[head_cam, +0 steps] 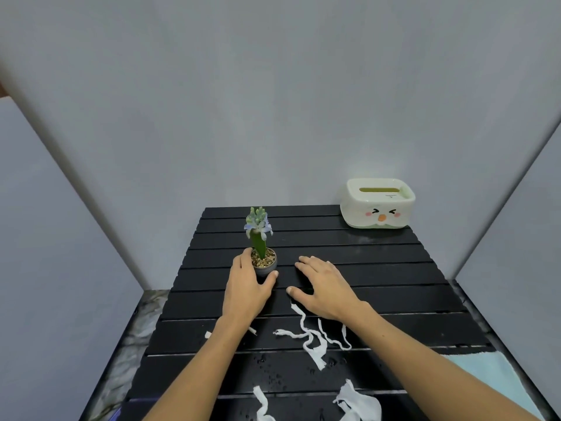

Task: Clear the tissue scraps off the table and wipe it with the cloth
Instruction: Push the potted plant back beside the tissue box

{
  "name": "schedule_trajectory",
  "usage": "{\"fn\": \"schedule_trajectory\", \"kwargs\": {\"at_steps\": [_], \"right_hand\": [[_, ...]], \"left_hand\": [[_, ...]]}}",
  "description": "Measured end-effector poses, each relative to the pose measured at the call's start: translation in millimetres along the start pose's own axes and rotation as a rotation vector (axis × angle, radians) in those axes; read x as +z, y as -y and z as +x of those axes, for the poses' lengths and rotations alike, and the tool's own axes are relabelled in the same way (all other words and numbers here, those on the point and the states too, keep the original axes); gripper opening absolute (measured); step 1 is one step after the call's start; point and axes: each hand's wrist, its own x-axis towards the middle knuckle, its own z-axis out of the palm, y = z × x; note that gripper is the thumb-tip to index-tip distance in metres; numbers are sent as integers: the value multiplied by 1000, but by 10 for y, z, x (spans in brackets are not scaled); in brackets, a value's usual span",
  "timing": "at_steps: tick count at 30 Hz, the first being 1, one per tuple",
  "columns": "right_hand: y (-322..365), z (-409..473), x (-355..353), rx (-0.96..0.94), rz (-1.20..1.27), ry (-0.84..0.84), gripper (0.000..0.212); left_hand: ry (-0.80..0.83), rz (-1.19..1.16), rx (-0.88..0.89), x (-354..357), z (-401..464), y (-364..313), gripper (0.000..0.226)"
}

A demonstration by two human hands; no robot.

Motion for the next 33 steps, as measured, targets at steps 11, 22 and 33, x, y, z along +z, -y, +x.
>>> {"fn": "schedule_trajectory", "kwargs": {"at_steps": [11, 22, 33], "right_hand": [[-182, -2, -16, 6, -45, -50, 91], [-933, 117, -390, 123, -68, -127, 81], [-1413, 121, -471, 186, -48, -156, 80]], "left_hand": [[-7, 11, 71, 160, 152, -152, 73], [53, -20, 158, 678, 552, -580, 75], [84, -31, 190, 1202, 959, -901, 71]]}}
